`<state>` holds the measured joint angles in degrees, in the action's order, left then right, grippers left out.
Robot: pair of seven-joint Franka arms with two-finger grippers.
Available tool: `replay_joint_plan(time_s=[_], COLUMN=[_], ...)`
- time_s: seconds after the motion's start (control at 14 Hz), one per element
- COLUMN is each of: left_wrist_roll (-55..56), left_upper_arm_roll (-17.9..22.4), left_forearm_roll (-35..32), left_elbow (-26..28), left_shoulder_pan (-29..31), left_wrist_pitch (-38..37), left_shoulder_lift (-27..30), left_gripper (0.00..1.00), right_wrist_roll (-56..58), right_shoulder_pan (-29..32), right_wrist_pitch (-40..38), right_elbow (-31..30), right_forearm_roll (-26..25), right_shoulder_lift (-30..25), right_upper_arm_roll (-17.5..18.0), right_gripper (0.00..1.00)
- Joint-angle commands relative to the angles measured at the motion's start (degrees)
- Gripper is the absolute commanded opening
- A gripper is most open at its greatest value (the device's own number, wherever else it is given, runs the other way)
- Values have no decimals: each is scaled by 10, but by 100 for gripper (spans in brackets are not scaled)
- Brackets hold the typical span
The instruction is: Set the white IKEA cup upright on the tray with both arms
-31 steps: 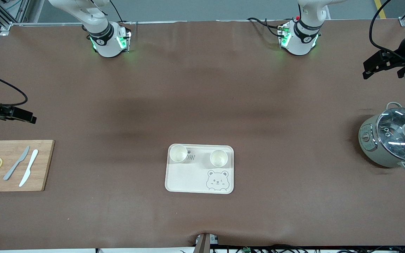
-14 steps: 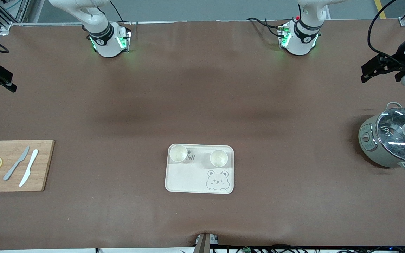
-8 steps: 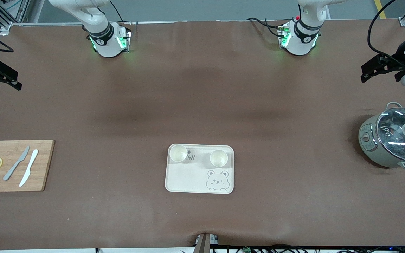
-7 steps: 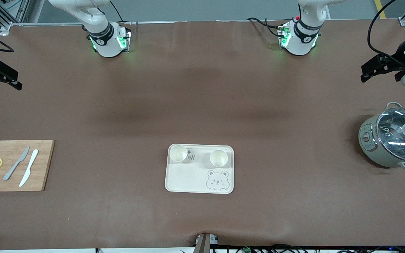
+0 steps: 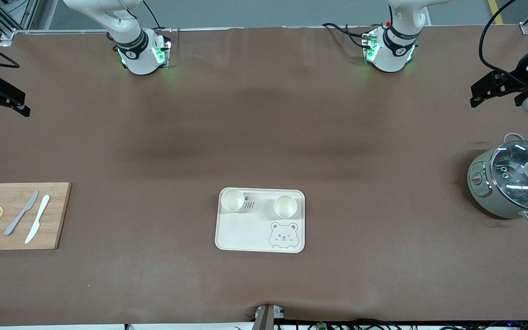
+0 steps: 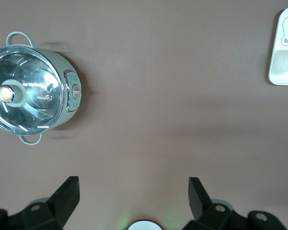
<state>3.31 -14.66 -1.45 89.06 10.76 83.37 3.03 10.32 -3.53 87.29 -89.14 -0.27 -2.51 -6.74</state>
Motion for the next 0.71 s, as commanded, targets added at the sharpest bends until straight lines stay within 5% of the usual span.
replay_joint_plan(time_s=[0.0, 0.64], left_wrist_roll=[-12, -2], left_upper_arm_roll=[-5, -5], left_forearm_roll=[-4, -12], left_elbow=[-1, -20], left_shoulder_pan=[6, 4], left_wrist_pitch=[-2, -3], left_shoulder_lift=[1, -6], left_gripper=[100, 100], right_wrist_roll=[4, 3], right_shoulder_pan=[0, 3], right_wrist_pitch=[-5, -5], right_elbow=[4, 4], right_forearm_roll=[-14, -14], right_shoulder_lift=[0, 0], right_upper_arm_roll=[3, 2], right_gripper=[100, 100])
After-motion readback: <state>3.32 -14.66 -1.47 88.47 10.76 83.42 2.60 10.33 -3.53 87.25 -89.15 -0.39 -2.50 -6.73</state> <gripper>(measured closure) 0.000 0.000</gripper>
